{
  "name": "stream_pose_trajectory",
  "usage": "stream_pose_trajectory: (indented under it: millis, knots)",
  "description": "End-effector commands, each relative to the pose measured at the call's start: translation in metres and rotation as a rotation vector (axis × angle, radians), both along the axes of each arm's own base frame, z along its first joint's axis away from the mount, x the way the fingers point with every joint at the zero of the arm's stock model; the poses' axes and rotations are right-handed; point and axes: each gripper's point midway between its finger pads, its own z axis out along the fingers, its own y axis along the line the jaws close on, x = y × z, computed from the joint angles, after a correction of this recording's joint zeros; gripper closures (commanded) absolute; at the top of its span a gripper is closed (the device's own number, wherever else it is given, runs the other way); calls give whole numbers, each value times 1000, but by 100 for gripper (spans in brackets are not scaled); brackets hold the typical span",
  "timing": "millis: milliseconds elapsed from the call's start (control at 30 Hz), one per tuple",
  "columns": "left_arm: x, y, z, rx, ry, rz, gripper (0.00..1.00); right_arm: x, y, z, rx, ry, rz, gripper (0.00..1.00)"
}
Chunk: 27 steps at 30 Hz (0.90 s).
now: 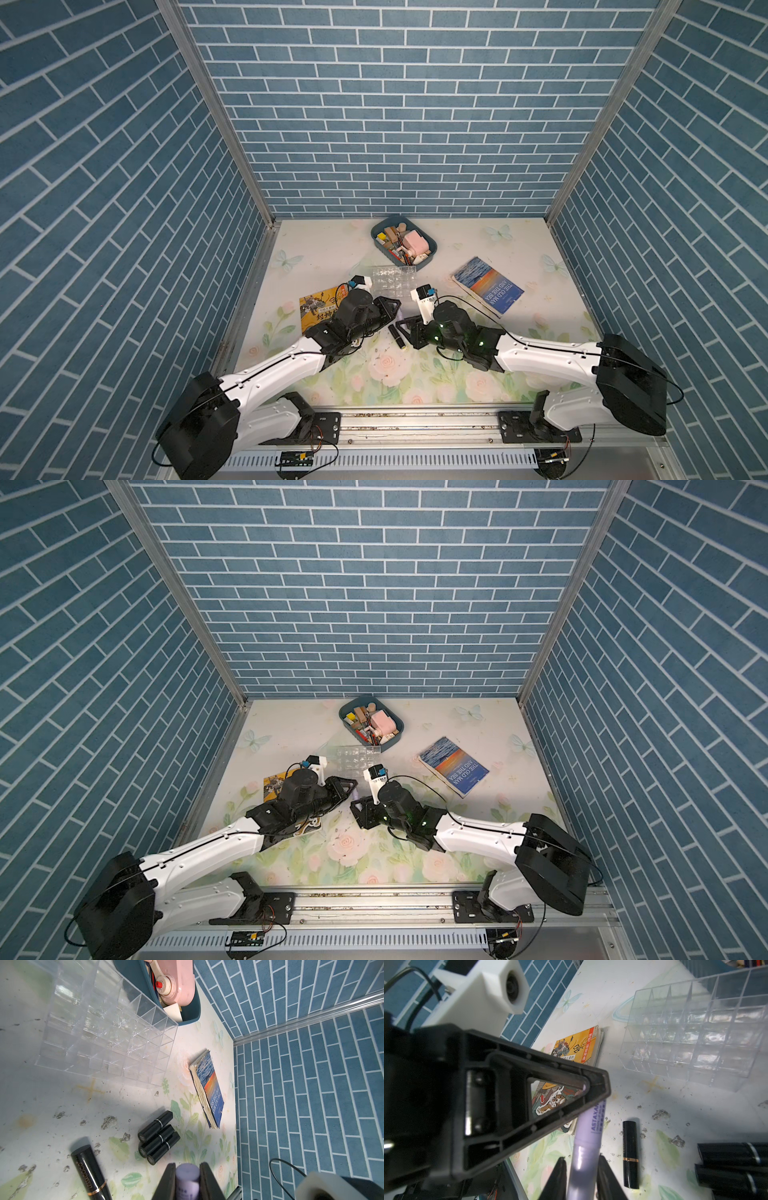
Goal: Arrange the lipsticks in the organizer
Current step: Pick up the lipstick at the center of the board.
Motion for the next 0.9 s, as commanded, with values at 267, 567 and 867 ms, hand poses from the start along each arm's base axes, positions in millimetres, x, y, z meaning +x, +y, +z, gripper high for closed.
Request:
stream_pose_trajectory:
  millis: [267, 567, 867]
  knots:
    - [-8, 12, 12, 41, -49, -100, 39, -7, 10, 30, -12, -90, 129, 85]
    - [-19, -4, 24, 10, -73, -386, 43, -29, 1, 29, -153, -152, 369, 89]
    - [-31, 11, 8, 133, -32, -457, 51, -32, -12, 19, -229, -155, 452, 90]
